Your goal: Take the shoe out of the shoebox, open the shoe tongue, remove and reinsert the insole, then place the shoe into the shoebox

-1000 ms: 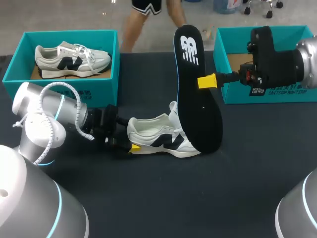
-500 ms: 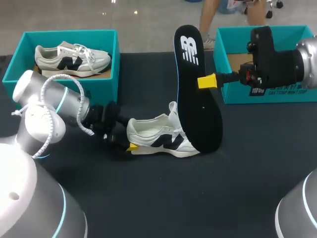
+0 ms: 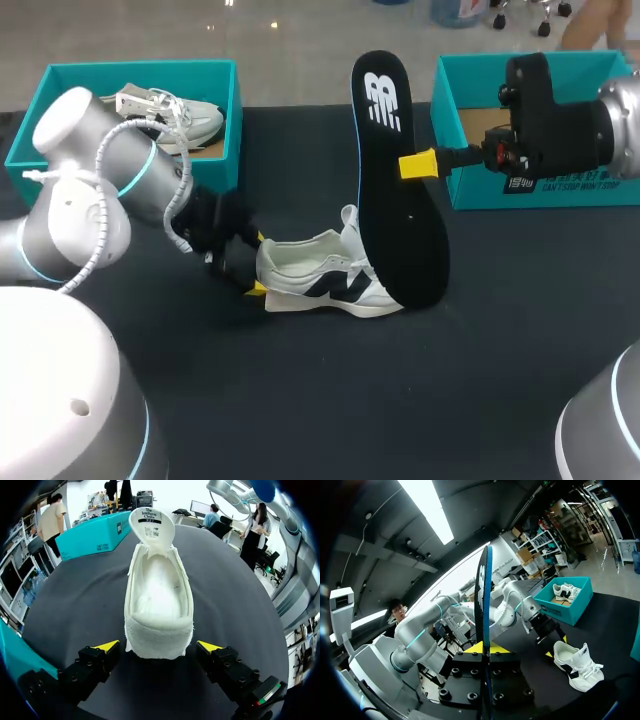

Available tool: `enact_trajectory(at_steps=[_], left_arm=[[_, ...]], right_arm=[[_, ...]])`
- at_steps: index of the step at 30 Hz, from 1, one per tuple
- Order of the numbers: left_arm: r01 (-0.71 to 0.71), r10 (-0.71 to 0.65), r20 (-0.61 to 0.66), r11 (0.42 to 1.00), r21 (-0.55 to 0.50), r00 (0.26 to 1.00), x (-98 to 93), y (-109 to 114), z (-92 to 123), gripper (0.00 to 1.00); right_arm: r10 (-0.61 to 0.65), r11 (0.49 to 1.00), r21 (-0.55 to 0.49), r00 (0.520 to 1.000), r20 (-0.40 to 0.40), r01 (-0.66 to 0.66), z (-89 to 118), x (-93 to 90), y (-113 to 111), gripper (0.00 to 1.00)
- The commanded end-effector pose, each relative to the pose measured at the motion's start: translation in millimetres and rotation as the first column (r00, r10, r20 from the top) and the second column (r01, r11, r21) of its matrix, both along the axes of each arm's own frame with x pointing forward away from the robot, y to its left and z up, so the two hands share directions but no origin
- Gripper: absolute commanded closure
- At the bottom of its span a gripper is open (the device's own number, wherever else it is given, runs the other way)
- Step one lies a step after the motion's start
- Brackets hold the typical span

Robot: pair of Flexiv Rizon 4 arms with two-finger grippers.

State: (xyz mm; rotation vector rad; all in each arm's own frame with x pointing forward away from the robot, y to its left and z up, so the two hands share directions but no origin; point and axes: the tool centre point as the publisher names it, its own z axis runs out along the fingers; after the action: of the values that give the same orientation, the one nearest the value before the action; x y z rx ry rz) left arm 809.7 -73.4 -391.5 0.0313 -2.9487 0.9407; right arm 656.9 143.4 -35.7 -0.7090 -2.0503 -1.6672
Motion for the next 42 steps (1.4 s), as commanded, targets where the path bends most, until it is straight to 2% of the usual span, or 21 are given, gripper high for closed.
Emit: enact_trajectory(at_steps=[1, 6, 21, 29, 42], left_arm=[[0.038, -0.036, -0.015, 0.976, 0.216, 0.999, 2.5, -1.1, 14.6, 0.0], [0.053, -0.051, -0.013, 0.967, 0.251, 0.999, 0.9, -4.1, 25.6, 0.0], [0.053, -0.051, -0.013, 0.967, 0.251, 0.999, 0.9, -4.1, 25.6, 0.0], [0.059, -0.049, -0.034, 0.911, 0.408, 0.998, -0.9, -13.4, 34.9, 0.0], [0.04, -0.039, -0.013, 0.859, 0.511, 0.999, 0.3, -15.0, 40.1, 0.0]], right_arm=[[0.001, 1.0, -0.002, 1.0, -0.001, -0.001, -1.0, 1.0, 0.8, 1.0], [0.001, 1.0, -0.002, 1.0, -0.001, -0.001, -1.0, 1.0, 0.8, 1.0], [0.001, 1.0, -0.002, 1.0, -0.001, -0.001, -1.0, 1.0, 0.8, 1.0], [0.001, 1.0, -0.002, 1.0, -0.001, -0.001, -1.0, 1.0, 0.8, 1.0], [0.001, 1.0, -0.002, 1.0, -0.001, -0.001, -1.0, 1.0, 0.8, 1.0]])
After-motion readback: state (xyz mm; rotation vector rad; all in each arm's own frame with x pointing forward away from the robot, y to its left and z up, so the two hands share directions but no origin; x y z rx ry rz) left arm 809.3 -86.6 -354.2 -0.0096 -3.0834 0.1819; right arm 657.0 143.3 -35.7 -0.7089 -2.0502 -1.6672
